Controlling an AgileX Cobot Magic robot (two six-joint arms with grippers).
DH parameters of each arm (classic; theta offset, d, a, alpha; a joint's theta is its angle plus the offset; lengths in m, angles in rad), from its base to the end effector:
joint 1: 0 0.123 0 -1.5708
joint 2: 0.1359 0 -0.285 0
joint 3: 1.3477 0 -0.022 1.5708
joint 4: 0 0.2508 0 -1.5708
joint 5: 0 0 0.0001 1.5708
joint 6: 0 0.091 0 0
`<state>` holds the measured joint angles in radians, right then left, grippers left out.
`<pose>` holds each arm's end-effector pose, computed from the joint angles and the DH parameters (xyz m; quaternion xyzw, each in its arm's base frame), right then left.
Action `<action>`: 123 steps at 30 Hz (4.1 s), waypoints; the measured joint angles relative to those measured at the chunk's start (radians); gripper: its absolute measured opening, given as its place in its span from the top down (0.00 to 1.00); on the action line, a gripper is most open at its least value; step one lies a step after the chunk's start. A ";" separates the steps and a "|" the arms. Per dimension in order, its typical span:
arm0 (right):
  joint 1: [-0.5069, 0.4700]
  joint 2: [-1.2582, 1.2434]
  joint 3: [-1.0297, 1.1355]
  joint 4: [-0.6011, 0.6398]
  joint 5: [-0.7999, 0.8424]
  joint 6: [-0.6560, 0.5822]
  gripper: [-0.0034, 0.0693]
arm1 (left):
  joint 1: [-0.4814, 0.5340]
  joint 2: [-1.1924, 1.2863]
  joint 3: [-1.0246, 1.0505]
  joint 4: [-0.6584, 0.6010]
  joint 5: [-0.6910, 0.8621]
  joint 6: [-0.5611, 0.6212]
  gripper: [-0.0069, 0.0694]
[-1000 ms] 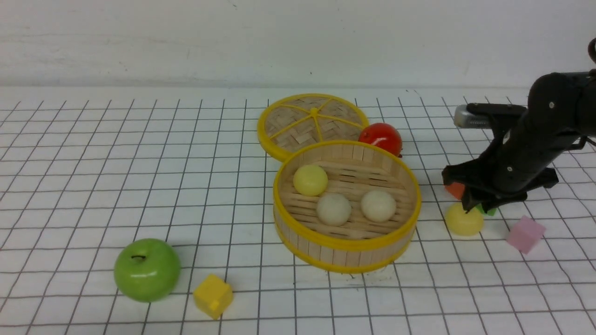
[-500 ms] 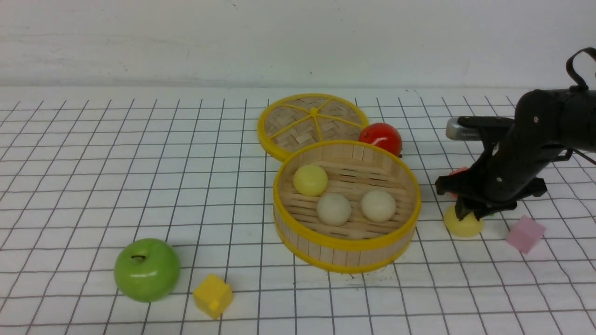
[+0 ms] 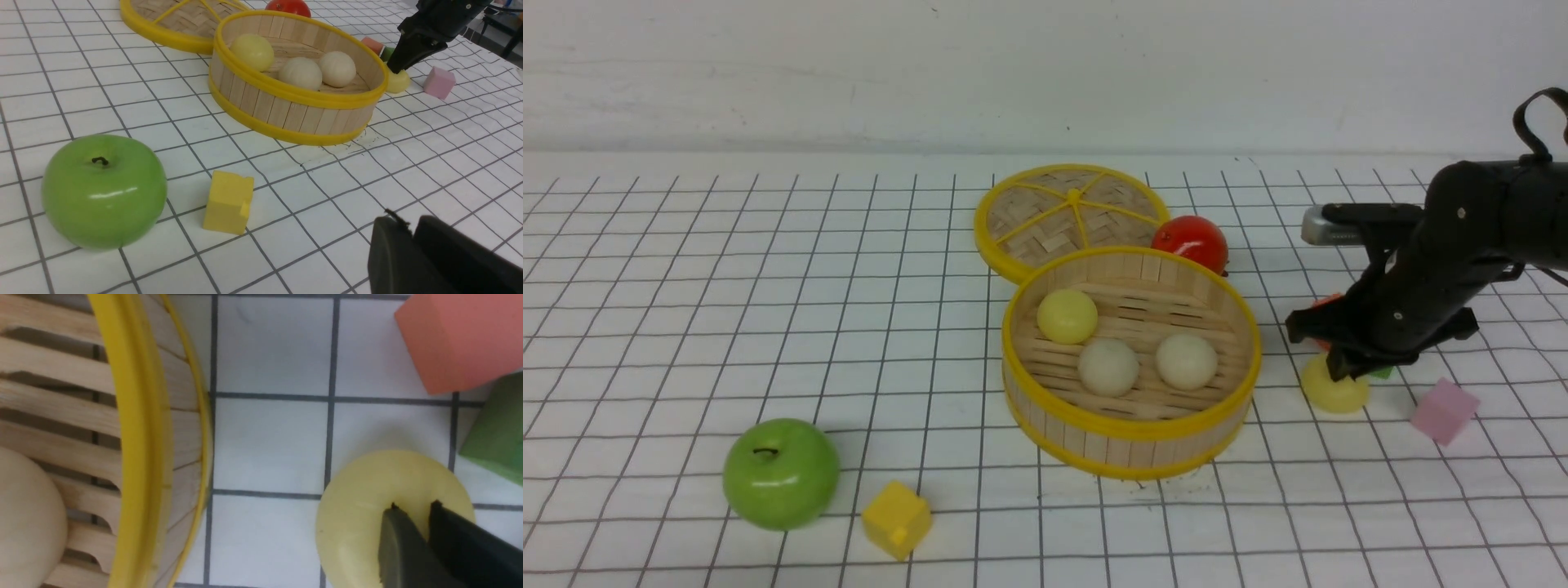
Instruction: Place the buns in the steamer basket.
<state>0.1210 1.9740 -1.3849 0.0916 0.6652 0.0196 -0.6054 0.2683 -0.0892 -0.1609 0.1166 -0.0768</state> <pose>0.4089 0.0549 0.1827 -0.0200 0.9789 0.0489 0.1973 0.0638 -0.0462 0.2152 0.1481 0.7621 -0.2642 0.5722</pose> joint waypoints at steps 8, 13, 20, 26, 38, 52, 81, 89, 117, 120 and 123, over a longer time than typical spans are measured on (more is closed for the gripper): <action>0.000 -0.045 0.000 0.000 0.042 -0.051 0.96 | 0.000 0.000 0.000 0.000 0.000 0.000 0.81; 0.000 -0.125 0.000 0.006 0.060 -0.068 0.96 | 0.000 0.000 0.000 0.000 0.000 0.000 0.80; 0.007 -0.194 0.000 0.013 0.085 -0.070 0.96 | 0.000 0.000 0.000 0.000 0.000 0.000 0.80; 0.086 -0.198 -0.030 0.090 0.043 -0.132 0.96 | 0.000 0.000 0.000 0.000 0.000 0.000 0.80; 0.229 0.051 -0.263 0.183 -0.118 -0.203 0.95 | 0.000 0.000 0.000 0.000 0.000 0.000 0.79; 0.228 0.107 -0.296 0.178 -0.130 -0.203 0.45 | 0.000 0.000 0.000 0.000 0.000 0.000 0.78; 0.247 -0.974 0.409 -0.023 0.509 0.158 0.98 | 0.000 0.000 0.000 0.000 0.001 0.000 0.75; 0.219 -1.102 0.461 -0.036 0.519 0.124 0.98 | 0.000 0.000 0.000 0.000 0.002 0.000 0.74; -0.040 -1.985 1.400 0.023 -0.262 -0.020 0.96 | 0.000 0.000 0.000 -0.001 0.003 0.000 0.71; -0.040 -1.985 1.400 0.023 -0.262 -0.020 0.96 | 0.000 0.000 0.000 -0.001 0.003 0.000 0.70; -0.040 -1.985 1.400 0.023 -0.262 -0.020 0.95 | 0.000 0.000 0.000 -0.001 0.003 0.000 0.70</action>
<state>0.0810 -0.0108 0.0150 0.1146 0.4028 0.0000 -0.6054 0.2683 -0.0892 -0.1620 0.1191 -0.0768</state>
